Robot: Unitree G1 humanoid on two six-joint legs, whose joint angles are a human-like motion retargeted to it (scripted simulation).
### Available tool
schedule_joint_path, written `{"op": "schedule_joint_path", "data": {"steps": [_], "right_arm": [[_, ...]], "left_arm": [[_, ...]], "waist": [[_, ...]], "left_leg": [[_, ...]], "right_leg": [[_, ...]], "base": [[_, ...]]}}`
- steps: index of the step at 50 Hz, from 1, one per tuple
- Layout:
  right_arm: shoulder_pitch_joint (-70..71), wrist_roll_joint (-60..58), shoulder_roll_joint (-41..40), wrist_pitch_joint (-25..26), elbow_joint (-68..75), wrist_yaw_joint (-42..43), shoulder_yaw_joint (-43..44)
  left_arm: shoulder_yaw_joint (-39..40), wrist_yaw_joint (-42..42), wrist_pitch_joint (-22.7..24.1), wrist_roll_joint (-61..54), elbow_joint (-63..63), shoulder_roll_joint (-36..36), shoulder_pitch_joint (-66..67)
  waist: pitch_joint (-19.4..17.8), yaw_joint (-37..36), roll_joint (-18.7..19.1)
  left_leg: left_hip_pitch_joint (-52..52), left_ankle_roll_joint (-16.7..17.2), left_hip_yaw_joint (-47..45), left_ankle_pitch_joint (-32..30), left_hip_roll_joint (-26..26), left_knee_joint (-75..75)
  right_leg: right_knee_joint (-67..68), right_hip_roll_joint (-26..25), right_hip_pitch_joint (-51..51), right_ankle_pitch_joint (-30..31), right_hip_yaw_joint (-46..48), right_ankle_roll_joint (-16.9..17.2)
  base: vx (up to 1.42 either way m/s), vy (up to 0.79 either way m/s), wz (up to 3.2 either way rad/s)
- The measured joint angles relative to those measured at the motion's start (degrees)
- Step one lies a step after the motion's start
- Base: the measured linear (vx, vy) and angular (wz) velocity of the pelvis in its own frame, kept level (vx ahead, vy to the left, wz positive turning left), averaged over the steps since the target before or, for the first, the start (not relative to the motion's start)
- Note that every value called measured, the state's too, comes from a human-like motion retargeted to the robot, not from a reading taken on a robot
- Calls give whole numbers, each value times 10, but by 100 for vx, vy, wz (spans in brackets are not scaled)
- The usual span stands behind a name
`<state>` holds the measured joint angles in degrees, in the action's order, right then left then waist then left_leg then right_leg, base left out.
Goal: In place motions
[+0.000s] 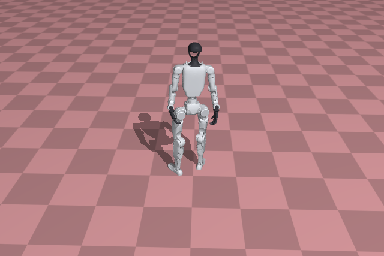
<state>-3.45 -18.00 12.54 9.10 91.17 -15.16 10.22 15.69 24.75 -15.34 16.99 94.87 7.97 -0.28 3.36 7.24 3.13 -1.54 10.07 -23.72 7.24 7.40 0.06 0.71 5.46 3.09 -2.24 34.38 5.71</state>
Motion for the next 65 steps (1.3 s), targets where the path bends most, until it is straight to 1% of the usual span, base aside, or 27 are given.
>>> {"op": "schedule_joint_path", "data": {"steps": [6,10,15,25,36,45,54,58,65], "right_arm": [[-13,-3,-8,3,9,-11,-4],[-14,-31,-14,7,-8,-17,-19],[-14,-77,-10,16,-19,-16,-44],[-15,-87,-15,11,-41,-24,-48],[-12,-105,-16,8,-44,-19,-57],[-11,-88,-15,17,-29,-7,-41],[-4,-90,-21,26,-25,-25,-31],[-7,-89,-27,20,-33,-25,-37],[-4,-86,-27,22,-28,-24,-49]], "left_arm": [[-11,9,-8,21,-15,-11,13],[-8,18,-5,14,-36,-18,11],[-5,19,3,14,-37,-21,10],[-17,1,-4,7,8,-16,4],[1,-12,-5,-18,25,-20,26],[-13,-22,-3,-19,25,-25,22],[-23,-20,7,-30,-7,-34,3],[-27,-10,8,-34,-20,-36,-3],[-37,3,8,-21,-28,-38,-13]], "waist": [[26,-38,-8],[20,-49,-11],[24,-53,-10],[10,-98,-24],[12,-81,-29],[21,-64,-28],[29,-41,-26],[30,-23,-20],[28,9,1]], "left_leg": [[3,-17,7,8,-23,0],[11,-26,12,8,-36,-2],[11,-31,28,6,-49,-3],[19,-35,45,7,-67,-3],[14,-35,56,11,-63,-2],[12,-33,42,19,-54,-3],[13,-31,17,28,-41,-6],[14,-30,7,30,-32,-7],[15,-28,-8,35,-18,-8]], "right_leg": [[2,19,6,10,-8,4],[4,30,-4,13,-3,7],[1,41,-17,14,16,11],[-6,52,-46,14,42,12],[-12,43,-51,15,53,9],[-8,37,-33,18,31,4],[-2,29,-8,26,-3,-1],[-1,22,-1,30,-13,-2],[0,12,7,34,-26,-3]], "base": [[17,27,-27],[-2,31,10],[0,26,38],[-6,13,24],[-1,-6,12],[7,-15,-20],[0,-31,-36],[-12,-18,-29],[-4,-5,-22]]}}
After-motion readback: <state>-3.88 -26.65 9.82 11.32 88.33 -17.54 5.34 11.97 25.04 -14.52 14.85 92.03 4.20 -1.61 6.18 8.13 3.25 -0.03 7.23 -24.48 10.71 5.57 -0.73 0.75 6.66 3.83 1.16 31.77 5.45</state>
